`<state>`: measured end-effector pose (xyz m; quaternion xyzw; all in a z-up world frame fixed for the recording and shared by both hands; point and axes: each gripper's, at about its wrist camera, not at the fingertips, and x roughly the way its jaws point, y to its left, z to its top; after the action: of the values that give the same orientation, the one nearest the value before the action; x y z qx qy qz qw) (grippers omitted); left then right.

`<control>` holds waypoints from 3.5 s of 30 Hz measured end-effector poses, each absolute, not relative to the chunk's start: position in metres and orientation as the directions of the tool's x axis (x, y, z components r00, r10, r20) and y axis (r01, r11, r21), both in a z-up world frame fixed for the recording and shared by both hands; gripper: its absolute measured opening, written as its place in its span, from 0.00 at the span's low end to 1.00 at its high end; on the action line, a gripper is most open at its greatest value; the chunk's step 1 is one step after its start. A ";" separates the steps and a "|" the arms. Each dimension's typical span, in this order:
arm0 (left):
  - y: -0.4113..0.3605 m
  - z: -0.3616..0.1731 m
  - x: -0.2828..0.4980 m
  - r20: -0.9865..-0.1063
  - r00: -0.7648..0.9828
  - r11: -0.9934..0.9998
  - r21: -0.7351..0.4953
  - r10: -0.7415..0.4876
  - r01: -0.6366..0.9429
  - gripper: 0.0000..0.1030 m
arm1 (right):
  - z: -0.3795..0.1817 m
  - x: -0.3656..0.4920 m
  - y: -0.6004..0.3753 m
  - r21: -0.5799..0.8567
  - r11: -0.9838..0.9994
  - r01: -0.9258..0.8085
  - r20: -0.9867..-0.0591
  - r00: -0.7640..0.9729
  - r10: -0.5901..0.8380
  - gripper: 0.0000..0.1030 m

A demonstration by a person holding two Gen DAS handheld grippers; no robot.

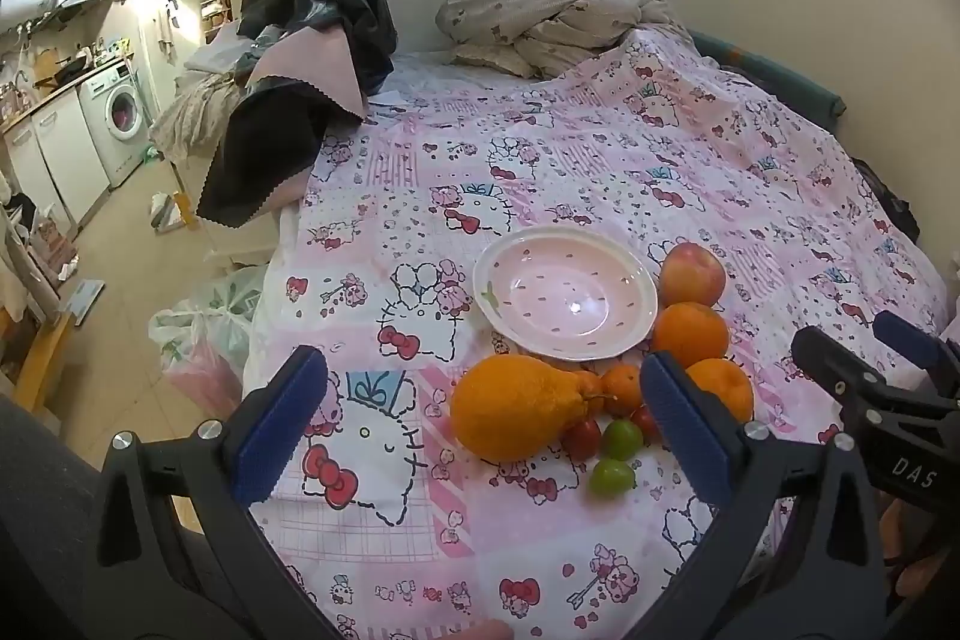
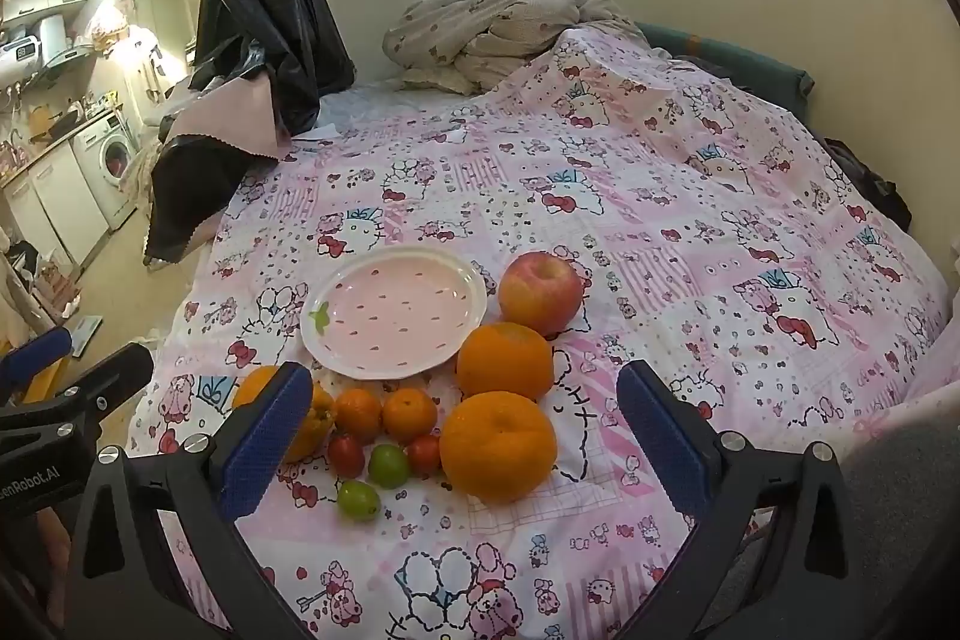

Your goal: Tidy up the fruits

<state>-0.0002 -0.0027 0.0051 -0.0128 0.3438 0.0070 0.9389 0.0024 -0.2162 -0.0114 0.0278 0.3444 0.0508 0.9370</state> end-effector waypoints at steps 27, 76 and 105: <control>-0.001 0.004 -0.001 -0.640 0.768 0.999 -0.033 -0.011 -0.013 1.00 | -0.013 0.004 -0.216 0.099 0.992 -0.077 -0.644 0.755 0.123 1.00; -0.001 0.004 -0.002 -0.645 0.764 0.999 -0.031 -0.008 -0.016 1.00 | -0.013 0.003 -0.210 0.092 0.992 -0.087 -0.648 0.751 0.125 1.00; 0.053 -0.035 0.085 -0.895 0.438 0.957 -0.192 -0.080 -0.218 0.99 | -0.035 0.082 -0.283 0.307 0.952 -0.003 -0.823 0.501 0.268 1.00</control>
<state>0.0855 0.0531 -0.0348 -0.1410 0.5284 0.0413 0.8362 0.0815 -0.2833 -0.0352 0.1341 0.4933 0.0791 0.8558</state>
